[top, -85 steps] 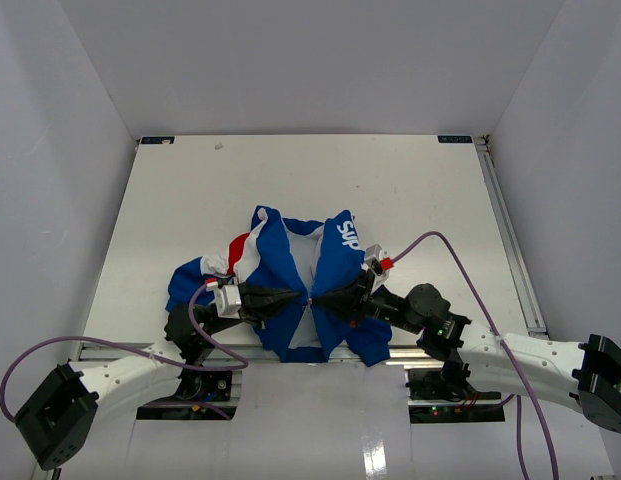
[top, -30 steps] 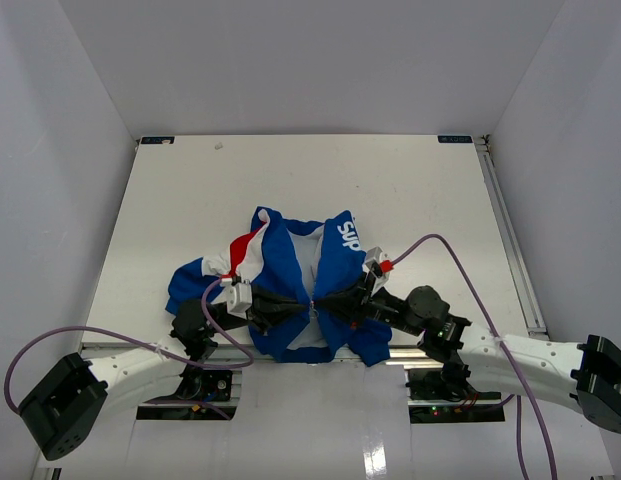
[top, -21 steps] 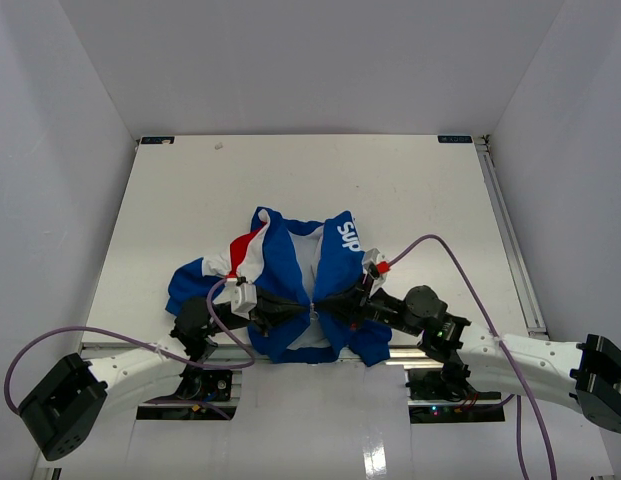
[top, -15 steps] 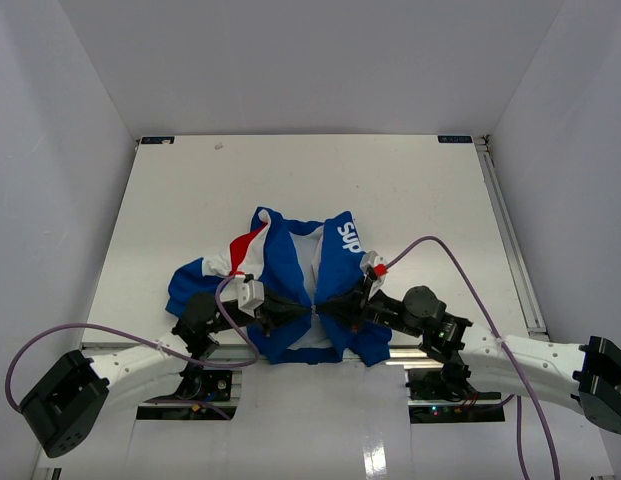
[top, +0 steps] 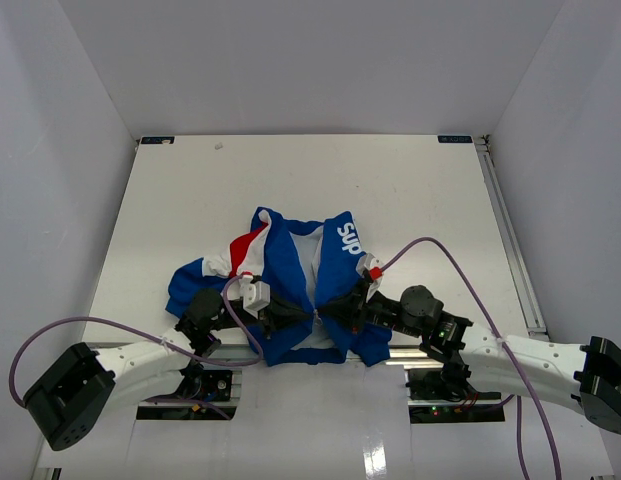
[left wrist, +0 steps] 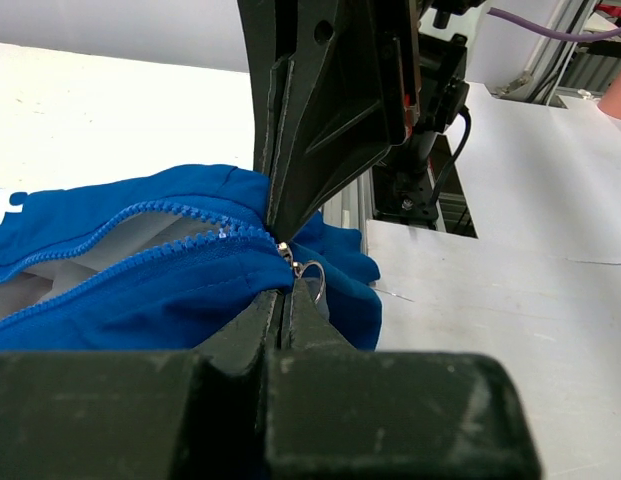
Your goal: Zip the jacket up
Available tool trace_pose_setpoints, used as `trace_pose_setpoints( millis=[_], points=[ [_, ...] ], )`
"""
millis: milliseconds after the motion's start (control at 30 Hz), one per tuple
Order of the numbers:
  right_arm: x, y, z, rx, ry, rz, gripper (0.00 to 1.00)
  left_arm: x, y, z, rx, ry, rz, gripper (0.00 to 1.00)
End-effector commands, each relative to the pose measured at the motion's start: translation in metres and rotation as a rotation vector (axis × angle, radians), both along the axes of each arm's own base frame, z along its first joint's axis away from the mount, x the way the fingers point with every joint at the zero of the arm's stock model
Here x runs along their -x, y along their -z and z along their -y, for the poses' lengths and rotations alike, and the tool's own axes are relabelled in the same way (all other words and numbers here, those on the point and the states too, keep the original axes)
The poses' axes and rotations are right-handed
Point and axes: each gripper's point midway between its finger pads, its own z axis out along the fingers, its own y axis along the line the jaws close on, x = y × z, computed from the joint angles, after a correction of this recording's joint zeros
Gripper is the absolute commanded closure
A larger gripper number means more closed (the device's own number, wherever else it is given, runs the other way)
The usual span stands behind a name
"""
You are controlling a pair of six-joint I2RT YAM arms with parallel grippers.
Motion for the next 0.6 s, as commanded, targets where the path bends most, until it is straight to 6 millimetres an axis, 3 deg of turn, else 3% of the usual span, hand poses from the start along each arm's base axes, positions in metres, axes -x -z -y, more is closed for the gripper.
trace_pose_setpoints(
  millis=[0,567],
  points=[
    [-0.006,-0.08,-0.005,-0.202,0.014,0.129,0.92,0.016,0.011,0.002,-0.048,0.1,-0.029,1.0],
    [-0.007,-0.108,0.014,-0.314,0.07,0.184,0.92,0.009,0.023,0.007,-0.105,0.089,-0.087,1.0]
  ],
)
